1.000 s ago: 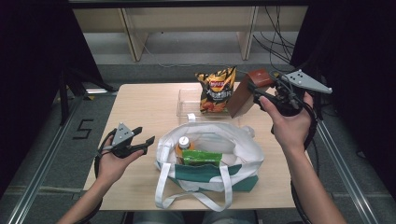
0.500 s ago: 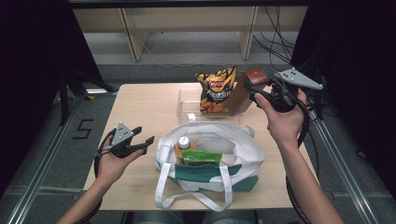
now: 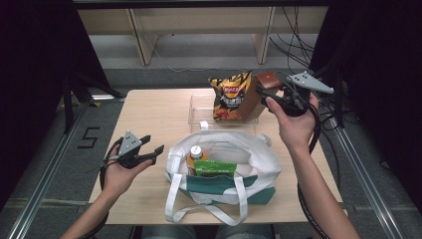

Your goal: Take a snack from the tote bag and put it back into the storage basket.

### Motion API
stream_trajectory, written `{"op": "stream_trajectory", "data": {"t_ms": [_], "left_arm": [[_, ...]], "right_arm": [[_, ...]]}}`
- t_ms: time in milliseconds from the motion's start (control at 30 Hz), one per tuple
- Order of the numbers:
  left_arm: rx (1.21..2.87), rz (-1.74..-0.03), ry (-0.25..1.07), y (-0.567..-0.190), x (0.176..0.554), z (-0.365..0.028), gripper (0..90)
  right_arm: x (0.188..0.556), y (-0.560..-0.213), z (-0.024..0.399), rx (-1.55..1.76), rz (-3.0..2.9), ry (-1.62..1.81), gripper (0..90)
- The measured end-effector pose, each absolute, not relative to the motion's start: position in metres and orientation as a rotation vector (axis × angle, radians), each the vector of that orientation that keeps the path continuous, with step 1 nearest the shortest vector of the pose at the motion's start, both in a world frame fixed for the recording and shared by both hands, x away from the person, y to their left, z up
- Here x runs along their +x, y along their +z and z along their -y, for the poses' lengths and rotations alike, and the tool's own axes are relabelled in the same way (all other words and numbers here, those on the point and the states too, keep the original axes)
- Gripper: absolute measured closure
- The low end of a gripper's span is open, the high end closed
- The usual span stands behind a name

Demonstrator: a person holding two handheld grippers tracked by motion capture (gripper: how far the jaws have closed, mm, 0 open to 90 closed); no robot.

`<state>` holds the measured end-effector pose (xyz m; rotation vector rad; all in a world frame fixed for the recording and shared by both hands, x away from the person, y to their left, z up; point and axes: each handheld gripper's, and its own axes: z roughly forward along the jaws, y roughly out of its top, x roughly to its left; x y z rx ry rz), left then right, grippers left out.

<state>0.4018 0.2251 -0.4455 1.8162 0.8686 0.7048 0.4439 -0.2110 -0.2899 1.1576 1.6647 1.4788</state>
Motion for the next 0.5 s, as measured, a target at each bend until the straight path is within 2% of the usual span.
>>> {"op": "stream_trajectory", "data": {"t_ms": [500], "left_arm": [[1.816,-0.859,0.702,-0.447,0.403,-0.226,36.6]], "right_arm": [[0.459,-0.299,0.201,1.179,-1.666,1.466,39.1]]}}
